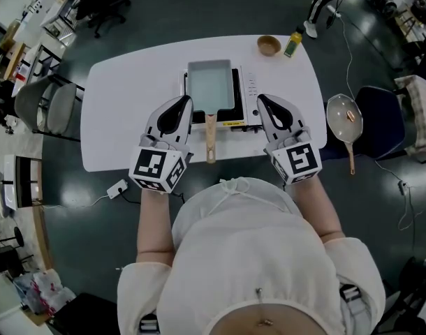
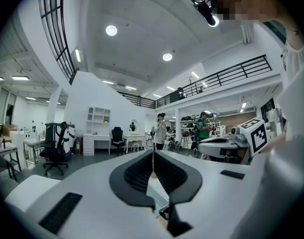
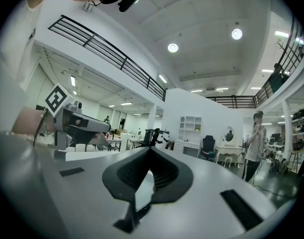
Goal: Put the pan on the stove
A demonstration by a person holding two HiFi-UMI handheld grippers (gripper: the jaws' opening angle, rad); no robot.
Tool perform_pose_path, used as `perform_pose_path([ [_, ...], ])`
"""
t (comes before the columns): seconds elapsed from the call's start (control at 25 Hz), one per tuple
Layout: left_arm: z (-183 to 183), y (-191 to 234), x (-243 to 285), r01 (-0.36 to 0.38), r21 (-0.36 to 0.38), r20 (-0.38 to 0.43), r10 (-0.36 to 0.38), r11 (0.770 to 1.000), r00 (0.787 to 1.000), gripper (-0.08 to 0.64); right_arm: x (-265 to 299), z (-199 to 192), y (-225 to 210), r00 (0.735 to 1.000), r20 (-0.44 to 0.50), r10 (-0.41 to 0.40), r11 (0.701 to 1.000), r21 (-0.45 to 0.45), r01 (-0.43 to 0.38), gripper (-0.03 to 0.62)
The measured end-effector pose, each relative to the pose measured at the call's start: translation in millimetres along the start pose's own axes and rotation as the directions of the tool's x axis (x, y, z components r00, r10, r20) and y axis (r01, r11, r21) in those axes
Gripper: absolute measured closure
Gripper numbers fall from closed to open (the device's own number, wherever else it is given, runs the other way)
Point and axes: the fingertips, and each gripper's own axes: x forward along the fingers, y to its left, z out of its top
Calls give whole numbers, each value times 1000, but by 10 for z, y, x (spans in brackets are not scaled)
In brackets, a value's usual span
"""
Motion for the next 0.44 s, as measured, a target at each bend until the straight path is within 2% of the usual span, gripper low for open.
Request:
perform_pose_path([
  [0.44,-104,14,23,-12,-1,-35,12,1000,999,537,54,17,2,1000,9,5,1000,15,-5,592],
])
